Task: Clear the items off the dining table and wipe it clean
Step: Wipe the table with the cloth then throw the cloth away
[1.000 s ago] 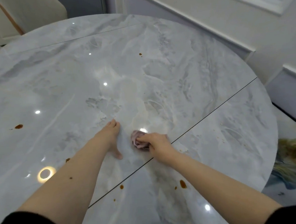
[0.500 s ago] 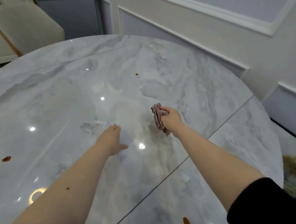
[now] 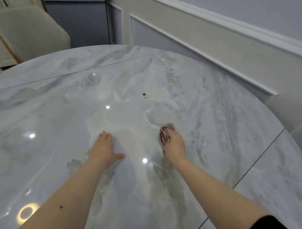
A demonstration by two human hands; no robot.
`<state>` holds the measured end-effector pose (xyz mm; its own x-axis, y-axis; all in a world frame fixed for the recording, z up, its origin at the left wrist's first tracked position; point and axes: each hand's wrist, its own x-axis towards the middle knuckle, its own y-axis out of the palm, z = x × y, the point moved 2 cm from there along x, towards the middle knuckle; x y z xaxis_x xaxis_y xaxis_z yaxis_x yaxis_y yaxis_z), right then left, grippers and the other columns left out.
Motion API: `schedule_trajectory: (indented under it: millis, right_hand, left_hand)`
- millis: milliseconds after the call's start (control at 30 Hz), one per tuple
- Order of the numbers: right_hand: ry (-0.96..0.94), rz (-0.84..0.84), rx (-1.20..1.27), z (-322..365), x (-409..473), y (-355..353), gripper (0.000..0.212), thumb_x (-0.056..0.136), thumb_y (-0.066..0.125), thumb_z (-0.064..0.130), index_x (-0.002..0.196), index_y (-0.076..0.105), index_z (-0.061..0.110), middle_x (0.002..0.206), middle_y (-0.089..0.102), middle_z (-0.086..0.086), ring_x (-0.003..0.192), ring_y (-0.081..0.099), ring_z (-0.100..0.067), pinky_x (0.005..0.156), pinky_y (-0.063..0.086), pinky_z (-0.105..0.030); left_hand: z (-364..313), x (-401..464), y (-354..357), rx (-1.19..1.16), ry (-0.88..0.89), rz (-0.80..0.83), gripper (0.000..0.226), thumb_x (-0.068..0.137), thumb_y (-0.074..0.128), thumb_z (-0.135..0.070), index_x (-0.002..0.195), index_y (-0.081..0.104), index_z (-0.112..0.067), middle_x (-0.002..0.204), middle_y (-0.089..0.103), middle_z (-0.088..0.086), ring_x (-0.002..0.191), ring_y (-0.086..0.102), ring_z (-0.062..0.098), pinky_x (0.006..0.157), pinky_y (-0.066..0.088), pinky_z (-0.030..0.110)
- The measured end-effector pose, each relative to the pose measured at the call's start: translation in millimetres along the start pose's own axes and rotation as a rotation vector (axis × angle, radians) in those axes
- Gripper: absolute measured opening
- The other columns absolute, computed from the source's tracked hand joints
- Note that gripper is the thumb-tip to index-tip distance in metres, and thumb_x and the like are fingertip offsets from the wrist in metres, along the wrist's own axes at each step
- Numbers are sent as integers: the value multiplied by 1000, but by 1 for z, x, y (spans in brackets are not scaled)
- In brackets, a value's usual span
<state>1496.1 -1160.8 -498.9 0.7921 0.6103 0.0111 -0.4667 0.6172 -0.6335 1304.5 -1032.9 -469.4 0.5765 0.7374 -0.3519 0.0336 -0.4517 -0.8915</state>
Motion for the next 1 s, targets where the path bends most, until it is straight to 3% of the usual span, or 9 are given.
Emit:
schedule_trajectory:
  millis: [100, 200, 267, 333, 500, 633, 767, 1000]
  right_hand:
    - [-24, -74, -142, -11, 29, 14, 33, 88, 45, 4, 109, 63, 22, 112, 61, 2, 103, 60, -18, 87, 49, -34]
    - [68, -147, -44, -6, 69, 20, 27, 92, 42, 23, 94, 68, 29, 96, 67, 9, 92, 61, -12, 93, 44, -37]
    - [91, -158, -110, -1, 101, 27, 32, 97, 36, 28, 99, 67, 33, 101, 67, 7, 89, 56, -10, 87, 37, -30]
    - [79, -128, -199, 6, 132, 33, 33, 99, 33, 22, 111, 61, 36, 111, 64, 3, 91, 51, -13, 80, 30, -27]
    - [15, -9, -492, 29, 190, 52, 36, 97, 38, 18, 130, 45, 29, 120, 57, -13, 109, 54, -33, 86, 43, -41]
    - [-29, 122, -511, 45, 228, 66, 39, 92, 45, 16, 131, 45, 21, 125, 54, -15, 116, 51, -36, 93, 43, -44]
    - [-26, 188, -490, 58, 257, 80, 37, 90, 53, 27, 126, 51, 19, 128, 54, -13, 117, 51, -35, 98, 43, -43]
    - [-264, 274, -483, 78, 235, 102, 46, 88, 44, 13, 126, 57, 36, 135, 55, -1, 127, 47, -27, 105, 26, -40]
  left_hand:
    - [-3, 27, -8, -9, -13, -2, 113, 73, 70, -53, 148, 3, 1, 157, -2, 14, 146, -1, 25, 118, 9, 34]
    - [1, 56, -16, -4, -59, 2, 129, 58, 77, -60, 147, 5, 1, 156, 1, 15, 146, 1, 26, 119, 12, 36]
    - [1, 75, -20, 20, -92, 56, 142, 48, 79, -65, 147, 2, 2, 156, 0, 17, 145, -1, 28, 120, 11, 37]
    - [-9, 86, -26, 121, -132, 117, 145, 49, 78, -67, 146, -3, 5, 155, -4, 21, 145, -5, 32, 120, 6, 36]
    - [-31, 93, -32, 311, -160, 159, 138, 57, 71, -70, 141, 2, 17, 150, 1, 35, 143, -1, 43, 119, 3, 41]
    - [-29, 93, -28, 272, -184, 179, 137, 61, 72, -65, 140, -3, 18, 151, -6, 34, 142, -7, 44, 119, 1, 42]
    - [-24, 91, -25, 162, -160, 162, 138, 62, 75, -60, 140, -11, 16, 151, -13, 31, 142, -13, 41, 119, -2, 40]
    - [-16, 95, -21, 68, -134, 113, 144, 57, 78, -60, 141, -14, 13, 152, -16, 28, 142, -18, 37, 119, -4, 39]
